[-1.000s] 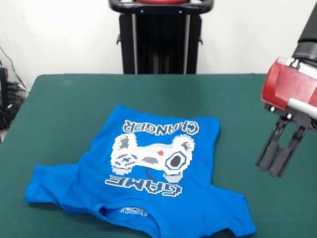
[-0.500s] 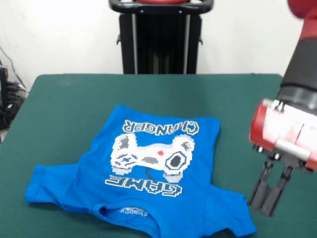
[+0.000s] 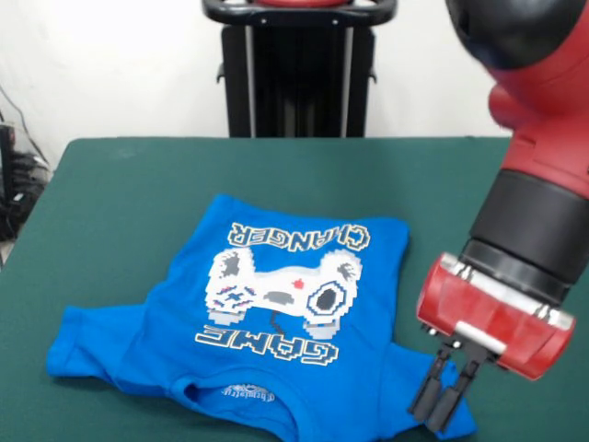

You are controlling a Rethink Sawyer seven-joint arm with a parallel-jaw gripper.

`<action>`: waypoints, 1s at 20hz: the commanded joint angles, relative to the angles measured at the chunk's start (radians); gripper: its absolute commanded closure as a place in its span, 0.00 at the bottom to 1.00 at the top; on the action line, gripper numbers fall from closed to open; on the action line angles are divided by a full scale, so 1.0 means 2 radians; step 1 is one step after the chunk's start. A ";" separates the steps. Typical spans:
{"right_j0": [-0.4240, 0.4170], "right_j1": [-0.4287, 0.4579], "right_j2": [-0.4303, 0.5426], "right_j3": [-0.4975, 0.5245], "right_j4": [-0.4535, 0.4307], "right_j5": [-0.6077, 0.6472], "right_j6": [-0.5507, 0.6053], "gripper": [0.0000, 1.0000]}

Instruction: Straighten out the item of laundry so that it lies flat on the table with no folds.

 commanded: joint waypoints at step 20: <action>0.043 0.025 -0.011 0.086 0.118 0.055 0.130 1.00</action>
